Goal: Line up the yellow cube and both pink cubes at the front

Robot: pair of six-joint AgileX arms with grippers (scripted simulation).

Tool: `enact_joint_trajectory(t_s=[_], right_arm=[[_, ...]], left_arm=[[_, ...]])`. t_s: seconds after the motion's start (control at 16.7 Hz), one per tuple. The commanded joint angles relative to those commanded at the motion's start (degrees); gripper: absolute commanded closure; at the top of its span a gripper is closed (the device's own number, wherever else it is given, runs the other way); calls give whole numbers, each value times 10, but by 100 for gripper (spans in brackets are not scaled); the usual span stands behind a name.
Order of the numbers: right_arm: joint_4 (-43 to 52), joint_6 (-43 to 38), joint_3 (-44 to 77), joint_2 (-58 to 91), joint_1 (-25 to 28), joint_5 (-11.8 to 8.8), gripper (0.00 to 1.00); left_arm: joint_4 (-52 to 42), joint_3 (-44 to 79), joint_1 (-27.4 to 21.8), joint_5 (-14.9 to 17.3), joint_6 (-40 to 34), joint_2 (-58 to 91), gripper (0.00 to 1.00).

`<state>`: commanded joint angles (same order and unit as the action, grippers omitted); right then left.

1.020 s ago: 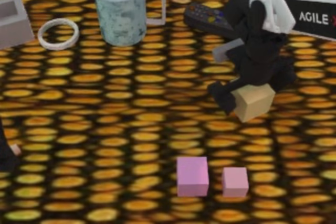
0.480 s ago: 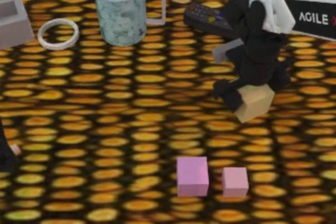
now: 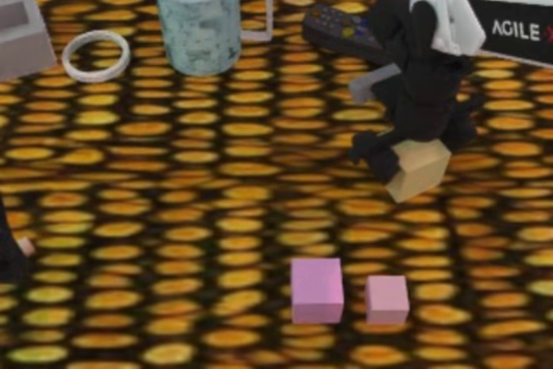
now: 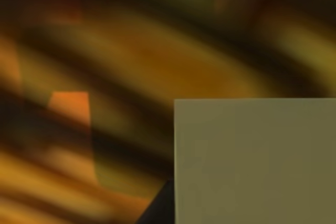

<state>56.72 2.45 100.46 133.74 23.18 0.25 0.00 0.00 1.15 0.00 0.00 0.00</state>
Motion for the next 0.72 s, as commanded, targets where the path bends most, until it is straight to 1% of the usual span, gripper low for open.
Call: enact_joint_trajectory(t_s=[0.48, 0.6, 0.72], right_arm=[[4, 0, 3, -7, -1, 0, 100], [25, 0, 22, -12, 0, 0, 100], [68, -1, 50, -21, 0, -1, 100]], left_arm=[[0, 0, 0, 0, 0, 0, 0], [0, 0, 0, 0, 0, 0, 0], [0, 0, 0, 0, 0, 0, 0]])
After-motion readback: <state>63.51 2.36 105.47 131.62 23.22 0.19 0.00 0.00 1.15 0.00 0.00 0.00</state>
